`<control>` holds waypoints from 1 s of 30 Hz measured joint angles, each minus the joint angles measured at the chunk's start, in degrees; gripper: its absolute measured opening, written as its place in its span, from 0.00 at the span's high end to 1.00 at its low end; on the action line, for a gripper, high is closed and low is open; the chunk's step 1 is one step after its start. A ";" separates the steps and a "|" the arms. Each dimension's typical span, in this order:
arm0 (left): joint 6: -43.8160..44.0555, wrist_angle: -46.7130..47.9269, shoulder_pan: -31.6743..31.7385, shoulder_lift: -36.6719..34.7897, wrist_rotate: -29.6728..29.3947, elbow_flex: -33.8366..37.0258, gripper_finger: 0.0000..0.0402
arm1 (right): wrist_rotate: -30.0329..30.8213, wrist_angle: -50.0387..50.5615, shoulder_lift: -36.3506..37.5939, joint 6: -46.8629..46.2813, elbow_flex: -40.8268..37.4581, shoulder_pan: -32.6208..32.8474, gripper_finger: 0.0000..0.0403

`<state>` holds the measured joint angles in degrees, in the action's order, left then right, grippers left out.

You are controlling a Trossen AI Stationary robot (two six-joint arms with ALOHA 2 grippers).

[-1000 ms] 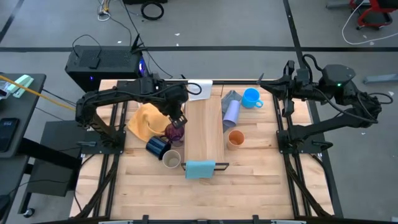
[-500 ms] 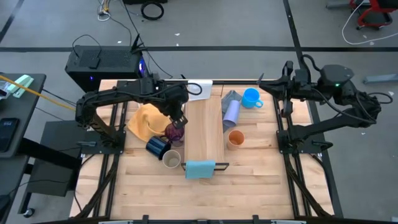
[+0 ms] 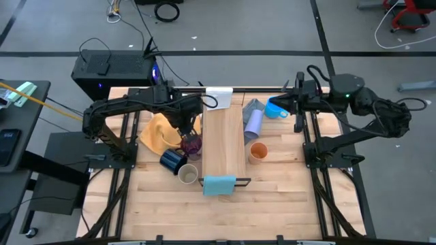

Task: Stack small to large cups/mugs on shelf
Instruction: Put the violet cup on the shelf

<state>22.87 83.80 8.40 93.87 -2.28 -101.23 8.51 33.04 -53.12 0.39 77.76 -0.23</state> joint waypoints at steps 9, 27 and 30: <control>-0.31 1.14 -0.26 1.21 0.00 -0.02 0.70 | 0.00 -0.04 0.32 0.99 0.00 0.00 0.98; -2.68 1.62 0.76 8.65 3.17 2.56 0.46 | -2.41 -0.04 0.74 -0.25 0.00 0.04 0.98; -1.99 1.46 0.81 8.65 3.34 2.56 0.40 | -2.58 -0.04 0.74 -0.27 0.00 0.04 0.98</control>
<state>20.88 85.27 9.21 102.52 1.05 -98.67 5.93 32.99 -52.38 0.12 77.76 -0.19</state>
